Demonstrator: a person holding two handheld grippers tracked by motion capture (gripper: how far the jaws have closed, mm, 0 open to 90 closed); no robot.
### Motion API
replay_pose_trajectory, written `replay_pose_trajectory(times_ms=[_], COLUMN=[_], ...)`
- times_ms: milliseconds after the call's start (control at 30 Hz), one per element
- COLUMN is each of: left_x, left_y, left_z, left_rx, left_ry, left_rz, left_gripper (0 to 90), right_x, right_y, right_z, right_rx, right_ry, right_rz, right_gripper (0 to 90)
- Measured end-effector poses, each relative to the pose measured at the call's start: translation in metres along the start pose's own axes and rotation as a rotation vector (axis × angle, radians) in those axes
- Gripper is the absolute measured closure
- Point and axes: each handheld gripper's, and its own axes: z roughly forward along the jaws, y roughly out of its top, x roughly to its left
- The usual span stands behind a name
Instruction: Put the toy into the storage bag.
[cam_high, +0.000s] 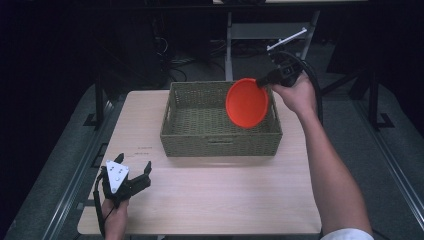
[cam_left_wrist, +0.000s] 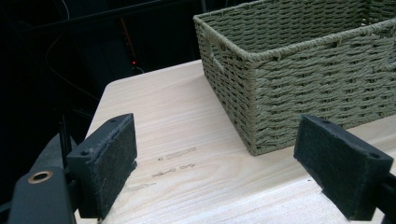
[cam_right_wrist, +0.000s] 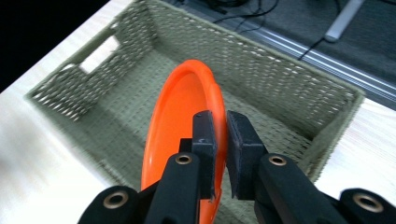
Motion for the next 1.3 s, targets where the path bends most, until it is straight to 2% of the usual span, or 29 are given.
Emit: replay_pose_trajectory(times_ms=[167, 233, 333, 500, 667, 800, 1033, 1300], left_x=[0.0, -0.001, -0.001, -0.001, -0.001, -0.001, -0.001, -0.001], left_y=[0.0, 0.0, 0.0, 0.0, 0.0, 0.001, 0.0, 0.001], left_z=[0.0, 0.0, 0.0, -0.001, 0.0, -0.001, 0.0, -0.001], left_rx=[0.001, -0.003, 0.001, 0.003, 0.0, 0.004, 0.003, 0.001], left_ry=[-0.004, -0.003, -0.007, -0.006, -0.005, -0.008, -0.01, -0.009], left_rz=[0.007, 0.005, 0.008, 0.016, 0.008, 0.016, 0.015, 0.015], left_gripper=[12.7, 12.7, 12.7, 12.7, 12.7, 12.7, 12.7, 12.7], right_x=[-0.011, -0.014, -0.019, -0.023, -0.025, -0.026, -0.028, -0.024], right_y=[-0.005, -0.007, -0.01, -0.013, -0.019, -0.024, -0.029, -0.031], right_z=[0.012, 0.017, 0.024, 0.038, 0.053, 0.065, 0.078, 0.094], right_rx=[0.005, 0.007, 0.0, 0.022, 0.034, 0.047, 0.047, 0.065], right_ry=[-0.021, -0.032, -0.024, -0.039, -0.026, -0.021, -0.011, 0.003], right_rz=[0.044, 0.051, 0.064, 0.073, 0.092, 0.11, 0.134, 0.136], right_gripper=[82.2, 82.2, 82.2, 82.2, 82.2, 82.1, 82.1, 82.1])
